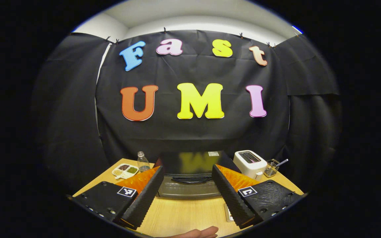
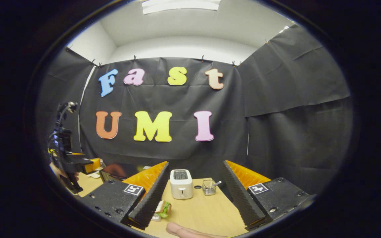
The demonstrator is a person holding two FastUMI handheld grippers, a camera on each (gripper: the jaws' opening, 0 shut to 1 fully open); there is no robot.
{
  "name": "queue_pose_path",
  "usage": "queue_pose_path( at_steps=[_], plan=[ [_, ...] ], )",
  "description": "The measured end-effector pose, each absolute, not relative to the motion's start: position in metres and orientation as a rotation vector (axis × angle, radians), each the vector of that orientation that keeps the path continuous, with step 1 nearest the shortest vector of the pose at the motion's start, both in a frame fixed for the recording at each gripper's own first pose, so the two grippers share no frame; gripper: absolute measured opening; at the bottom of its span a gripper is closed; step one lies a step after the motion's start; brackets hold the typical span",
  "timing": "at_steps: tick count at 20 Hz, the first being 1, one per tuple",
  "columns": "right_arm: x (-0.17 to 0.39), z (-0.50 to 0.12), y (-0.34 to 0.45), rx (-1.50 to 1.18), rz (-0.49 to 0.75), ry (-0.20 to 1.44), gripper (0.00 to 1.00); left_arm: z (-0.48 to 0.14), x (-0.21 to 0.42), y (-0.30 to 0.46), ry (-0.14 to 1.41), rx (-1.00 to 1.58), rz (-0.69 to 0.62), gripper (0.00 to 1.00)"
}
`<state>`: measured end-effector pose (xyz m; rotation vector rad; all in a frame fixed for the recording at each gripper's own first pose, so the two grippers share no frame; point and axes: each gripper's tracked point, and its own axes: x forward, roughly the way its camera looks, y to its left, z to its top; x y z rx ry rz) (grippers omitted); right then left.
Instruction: Open the electric oven with the left hand, put the food in, and close the electric oven.
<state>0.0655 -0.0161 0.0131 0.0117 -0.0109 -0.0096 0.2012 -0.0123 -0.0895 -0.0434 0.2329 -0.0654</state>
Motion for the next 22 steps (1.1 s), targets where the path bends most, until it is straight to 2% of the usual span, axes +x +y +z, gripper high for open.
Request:
queue_pose_path(
  at_steps=[1,2,3,8,9,10,15,16,17,18,19,20,22],
  plan=[
    [0.067,0.014,-0.017,0.011,-0.011,-0.013,0.89,-0.098,0.213,-0.014,0.253,-0.043,-0.066,0.96],
    [0.068,0.015,-0.019,0.009,-0.013,-0.015,0.89,-0.106,0.225,-0.016,0.278,-0.043,-0.071,0.96],
    [0.07,0.016,-0.022,0.008,-0.017,-0.017,1.0,-0.114,0.236,-0.02,0.293,-0.046,-0.079,0.96],
    [0.072,0.014,-0.041,0.013,-0.041,-0.025,1.0,-0.155,0.276,-0.038,0.392,-0.062,-0.101,0.96],
    [0.072,0.015,-0.046,0.013,-0.047,-0.028,0.9,-0.164,0.283,-0.039,0.412,-0.047,-0.102,0.96],
    [0.073,0.013,-0.049,0.011,-0.051,-0.027,0.89,-0.172,0.289,-0.042,0.43,-0.034,-0.103,0.96],
    [0.078,0.011,-0.062,0.037,-0.044,-0.03,0.9,-0.209,0.303,-0.044,0.528,-0.029,-0.081,0.96],
    [0.078,0.01,-0.065,0.038,-0.044,-0.03,1.0,-0.213,0.306,-0.045,0.541,-0.035,-0.08,0.96],
    [0.079,0.009,-0.067,0.036,-0.045,-0.029,1.0,-0.22,0.306,-0.048,0.564,-0.044,-0.088,0.96],
    [0.08,0.008,-0.068,0.036,-0.044,-0.03,0.89,-0.227,0.305,-0.052,0.591,-0.042,-0.094,0.96],
    [0.08,0.009,-0.07,0.038,-0.042,-0.03,0.9,-0.228,0.305,-0.05,0.588,-0.011,-0.089,0.89],
    [0.081,0.006,-0.071,0.04,-0.041,-0.027,0.89,-0.226,0.306,-0.05,0.578,0.011,-0.094,0.99],
    [0.083,0.003,-0.076,0.05,-0.044,-0.022,0.9,-0.226,0.304,-0.051,0.585,-0.006,-0.086,0.98]
  ],
)
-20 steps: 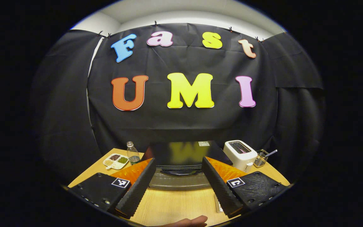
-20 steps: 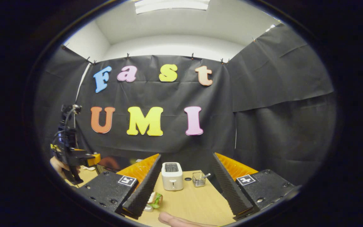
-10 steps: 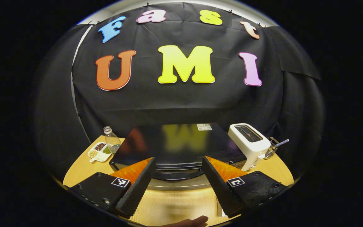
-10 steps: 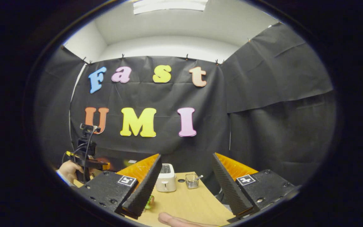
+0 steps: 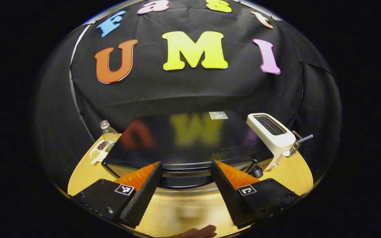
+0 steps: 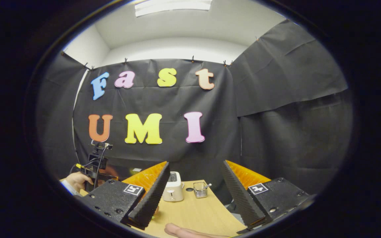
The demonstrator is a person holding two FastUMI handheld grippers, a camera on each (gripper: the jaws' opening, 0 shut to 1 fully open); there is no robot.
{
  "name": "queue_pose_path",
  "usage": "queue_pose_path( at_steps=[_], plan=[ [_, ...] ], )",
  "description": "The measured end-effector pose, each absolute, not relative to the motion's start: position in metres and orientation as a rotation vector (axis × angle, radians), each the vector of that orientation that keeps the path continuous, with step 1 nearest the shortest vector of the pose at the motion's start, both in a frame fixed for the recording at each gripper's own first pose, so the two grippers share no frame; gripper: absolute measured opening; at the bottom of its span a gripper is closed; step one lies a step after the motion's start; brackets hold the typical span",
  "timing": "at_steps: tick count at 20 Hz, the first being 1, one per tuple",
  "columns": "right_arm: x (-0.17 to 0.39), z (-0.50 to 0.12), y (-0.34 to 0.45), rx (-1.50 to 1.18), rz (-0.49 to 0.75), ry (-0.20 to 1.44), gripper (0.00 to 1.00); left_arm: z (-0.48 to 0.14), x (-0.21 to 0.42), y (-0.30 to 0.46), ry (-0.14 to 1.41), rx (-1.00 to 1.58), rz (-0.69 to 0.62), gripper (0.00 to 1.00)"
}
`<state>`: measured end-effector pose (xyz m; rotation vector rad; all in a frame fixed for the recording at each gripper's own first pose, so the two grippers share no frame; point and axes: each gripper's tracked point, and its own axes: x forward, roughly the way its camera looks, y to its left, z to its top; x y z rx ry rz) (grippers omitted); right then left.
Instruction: Open the electric oven with the left hand, put the food in, and close the electric oven.
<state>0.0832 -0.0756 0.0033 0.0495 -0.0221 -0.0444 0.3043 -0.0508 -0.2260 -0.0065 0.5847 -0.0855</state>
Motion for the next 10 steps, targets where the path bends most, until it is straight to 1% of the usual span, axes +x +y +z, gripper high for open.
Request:
queue_pose_path(
  at_steps=[4,10],
  plan=[
    [0.088,-0.002,-0.079,0.06,-0.047,-0.007,0.89,-0.228,0.286,-0.051,0.601,-0.018,-0.093,0.98],
    [0.089,-0.006,-0.075,0.078,-0.033,0.004,0.89,-0.233,0.253,-0.049,0.574,-0.017,-0.09,0.98]
  ],
)
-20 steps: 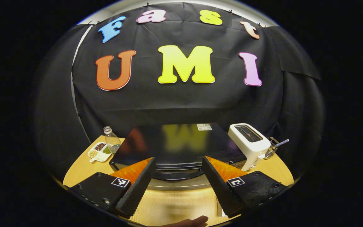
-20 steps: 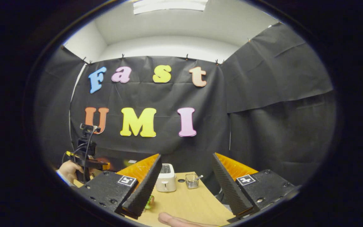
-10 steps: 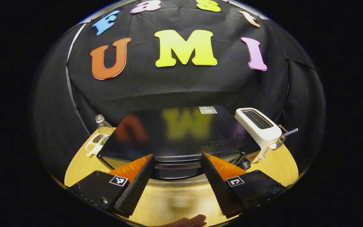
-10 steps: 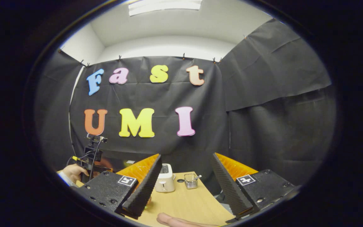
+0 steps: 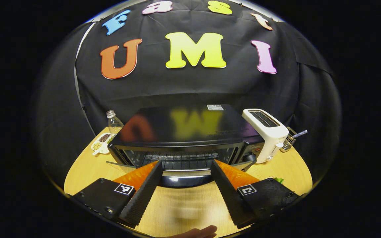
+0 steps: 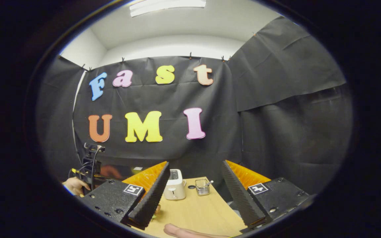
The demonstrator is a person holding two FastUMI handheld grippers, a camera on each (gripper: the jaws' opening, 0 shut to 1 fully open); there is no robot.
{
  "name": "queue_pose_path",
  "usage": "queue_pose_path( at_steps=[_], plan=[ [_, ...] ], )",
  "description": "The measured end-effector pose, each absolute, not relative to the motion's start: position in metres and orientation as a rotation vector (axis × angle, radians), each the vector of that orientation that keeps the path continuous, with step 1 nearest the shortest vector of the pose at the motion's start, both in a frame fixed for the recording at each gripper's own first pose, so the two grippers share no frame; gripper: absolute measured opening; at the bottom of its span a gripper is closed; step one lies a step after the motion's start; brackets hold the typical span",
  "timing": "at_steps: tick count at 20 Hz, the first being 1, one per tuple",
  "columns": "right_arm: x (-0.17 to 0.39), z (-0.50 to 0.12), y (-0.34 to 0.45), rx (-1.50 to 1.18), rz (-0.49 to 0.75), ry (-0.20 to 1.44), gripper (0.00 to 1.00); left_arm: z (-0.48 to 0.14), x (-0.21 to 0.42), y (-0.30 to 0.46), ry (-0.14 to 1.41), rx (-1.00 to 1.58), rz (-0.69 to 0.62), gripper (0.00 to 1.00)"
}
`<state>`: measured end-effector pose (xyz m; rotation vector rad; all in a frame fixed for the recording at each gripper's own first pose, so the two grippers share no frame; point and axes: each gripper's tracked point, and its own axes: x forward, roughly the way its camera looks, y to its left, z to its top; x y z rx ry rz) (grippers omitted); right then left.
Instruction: Open the electric oven with the left hand, put the food in, and close the electric oven.
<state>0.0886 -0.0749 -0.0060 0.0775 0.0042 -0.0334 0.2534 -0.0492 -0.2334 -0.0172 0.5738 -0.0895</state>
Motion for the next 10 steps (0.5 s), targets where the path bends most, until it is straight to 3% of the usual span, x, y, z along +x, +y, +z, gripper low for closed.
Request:
queue_pose_path(
  at_steps=[5,6,7,10],
  plan=[
    [0.084,-0.008,-0.077,0.079,-0.037,0.005,0.89,-0.244,0.224,-0.05,0.571,-0.009,-0.094,0.98],
    [0.083,-0.009,-0.078,0.078,-0.038,0.006,1.0,-0.247,0.217,-0.05,0.572,-0.01,-0.093,0.98],
    [0.083,-0.01,-0.077,0.076,-0.038,0.009,0.9,-0.251,0.211,-0.049,0.57,-0.005,-0.097,0.98],
    [0.083,-0.014,-0.076,0.07,-0.038,0.018,0.89,-0.261,0.194,-0.048,0.566,-0.015,-0.092,0.97]
  ],
)
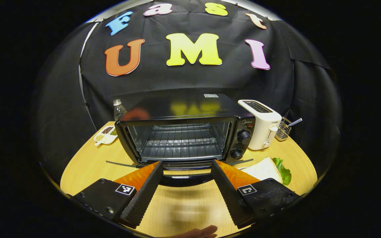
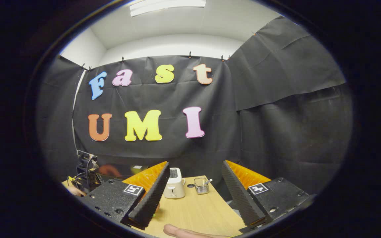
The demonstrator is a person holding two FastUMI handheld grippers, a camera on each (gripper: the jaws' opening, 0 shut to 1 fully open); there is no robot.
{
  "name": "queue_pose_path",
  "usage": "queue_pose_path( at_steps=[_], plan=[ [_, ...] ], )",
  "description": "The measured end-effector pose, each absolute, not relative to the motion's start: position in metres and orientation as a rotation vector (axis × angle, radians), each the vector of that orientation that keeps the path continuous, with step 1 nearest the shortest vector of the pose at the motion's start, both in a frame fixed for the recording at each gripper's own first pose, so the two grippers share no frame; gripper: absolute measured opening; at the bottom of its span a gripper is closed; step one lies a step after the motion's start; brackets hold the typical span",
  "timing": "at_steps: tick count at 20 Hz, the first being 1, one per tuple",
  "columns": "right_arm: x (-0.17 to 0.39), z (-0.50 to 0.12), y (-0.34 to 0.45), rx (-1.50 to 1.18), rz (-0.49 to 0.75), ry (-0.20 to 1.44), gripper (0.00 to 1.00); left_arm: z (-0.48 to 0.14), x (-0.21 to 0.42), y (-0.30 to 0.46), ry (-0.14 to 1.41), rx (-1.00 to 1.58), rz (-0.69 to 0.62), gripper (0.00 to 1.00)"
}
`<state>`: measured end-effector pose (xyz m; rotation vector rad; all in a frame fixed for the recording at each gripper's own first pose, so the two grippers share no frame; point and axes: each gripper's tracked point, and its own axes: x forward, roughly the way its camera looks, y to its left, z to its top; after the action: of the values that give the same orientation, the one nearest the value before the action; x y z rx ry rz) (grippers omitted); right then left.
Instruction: Open the electric oven with the left hand, put the food in, and close the electric oven.
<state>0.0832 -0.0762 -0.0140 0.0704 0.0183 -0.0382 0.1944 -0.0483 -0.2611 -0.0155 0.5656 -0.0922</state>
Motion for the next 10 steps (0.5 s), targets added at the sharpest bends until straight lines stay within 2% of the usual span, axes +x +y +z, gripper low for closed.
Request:
queue_pose_path(
  at_steps=[3,4,5,10],
  plan=[
    [0.085,-0.019,-0.073,0.061,-0.033,0.033,0.89,-0.277,0.177,-0.049,0.571,-0.018,-0.091,0.97],
    [0.086,-0.021,-0.072,0.058,-0.031,0.036,1.0,-0.282,0.171,-0.05,0.576,-0.021,-0.09,0.97],
    [0.086,-0.022,-0.072,0.056,-0.031,0.038,0.89,-0.288,0.167,-0.05,0.585,-0.024,-0.089,0.97],
    [0.09,-0.031,-0.067,0.063,-0.03,0.058,0.89,-0.32,0.146,-0.054,0.622,-0.014,-0.091,0.96]
  ],
)
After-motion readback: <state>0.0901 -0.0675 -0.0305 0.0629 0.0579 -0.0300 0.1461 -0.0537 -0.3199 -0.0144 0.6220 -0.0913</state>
